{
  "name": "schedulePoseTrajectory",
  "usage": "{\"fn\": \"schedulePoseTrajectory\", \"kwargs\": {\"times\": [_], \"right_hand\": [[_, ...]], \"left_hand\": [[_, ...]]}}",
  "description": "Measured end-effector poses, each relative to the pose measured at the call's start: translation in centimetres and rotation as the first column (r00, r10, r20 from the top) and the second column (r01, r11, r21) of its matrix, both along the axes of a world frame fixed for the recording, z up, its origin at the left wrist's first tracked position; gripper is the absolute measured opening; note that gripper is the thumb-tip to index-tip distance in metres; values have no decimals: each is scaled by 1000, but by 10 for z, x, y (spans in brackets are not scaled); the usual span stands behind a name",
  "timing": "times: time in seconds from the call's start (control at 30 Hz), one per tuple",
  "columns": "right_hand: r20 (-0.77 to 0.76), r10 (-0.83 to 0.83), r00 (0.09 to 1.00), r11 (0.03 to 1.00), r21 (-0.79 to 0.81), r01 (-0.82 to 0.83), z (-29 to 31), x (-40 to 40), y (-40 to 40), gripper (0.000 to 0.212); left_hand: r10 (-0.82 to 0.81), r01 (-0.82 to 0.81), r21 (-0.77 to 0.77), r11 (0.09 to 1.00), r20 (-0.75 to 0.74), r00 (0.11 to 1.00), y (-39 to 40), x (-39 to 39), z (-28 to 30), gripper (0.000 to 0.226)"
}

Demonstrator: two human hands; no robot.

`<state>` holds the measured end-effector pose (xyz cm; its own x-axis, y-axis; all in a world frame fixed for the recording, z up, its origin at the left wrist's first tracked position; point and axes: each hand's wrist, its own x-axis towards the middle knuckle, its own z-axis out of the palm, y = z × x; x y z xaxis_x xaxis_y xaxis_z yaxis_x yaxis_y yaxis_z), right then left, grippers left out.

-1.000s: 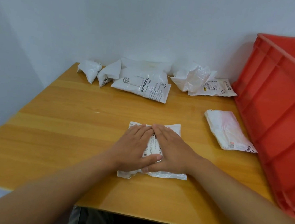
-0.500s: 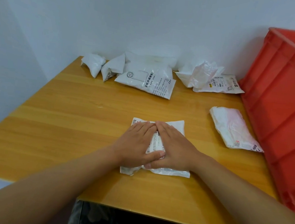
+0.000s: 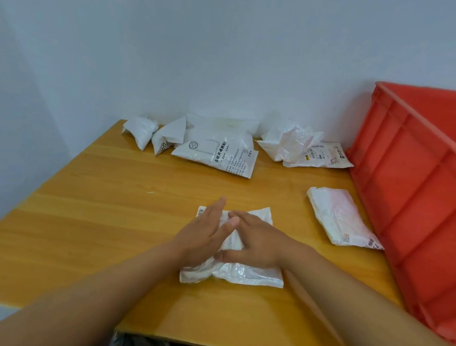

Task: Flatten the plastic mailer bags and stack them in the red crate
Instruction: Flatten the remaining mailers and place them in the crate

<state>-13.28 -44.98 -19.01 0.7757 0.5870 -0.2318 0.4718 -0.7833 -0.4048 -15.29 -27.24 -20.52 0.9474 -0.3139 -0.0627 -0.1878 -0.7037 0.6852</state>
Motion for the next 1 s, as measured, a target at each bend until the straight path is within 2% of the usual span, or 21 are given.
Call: {"fn": "schedulePoseTrajectory", "kwargs": {"times": [0.1,0.17,0.33,0.63,0.9,1.0], "right_hand": [[145,37,989,996,71,-48,2,-2,4,92],[170,72,983,984,148,-98,-3,-2,7,89],[163,50,985,963,252,-91,-16,2,8,97],[121,61,991,994,85,-71,-28,9,8,116],[149,58,987,994,83,-71,-36,10,8,114],[108,34,994,989,140,-49,-28,7,5,105]], "left_hand": [[-89,53,223,973,154,984,-2,6,3,80],[-146,72,308,949,224,964,0,9,-2,87],[-167,93,315,944,216,962,1,10,-15,93],[-162,84,403,911,164,973,-1,14,-22,91],[-160,62,452,890,181,970,-3,15,-22,92],[-81,-16,411,911,218,973,-2,11,-22,93]]}}
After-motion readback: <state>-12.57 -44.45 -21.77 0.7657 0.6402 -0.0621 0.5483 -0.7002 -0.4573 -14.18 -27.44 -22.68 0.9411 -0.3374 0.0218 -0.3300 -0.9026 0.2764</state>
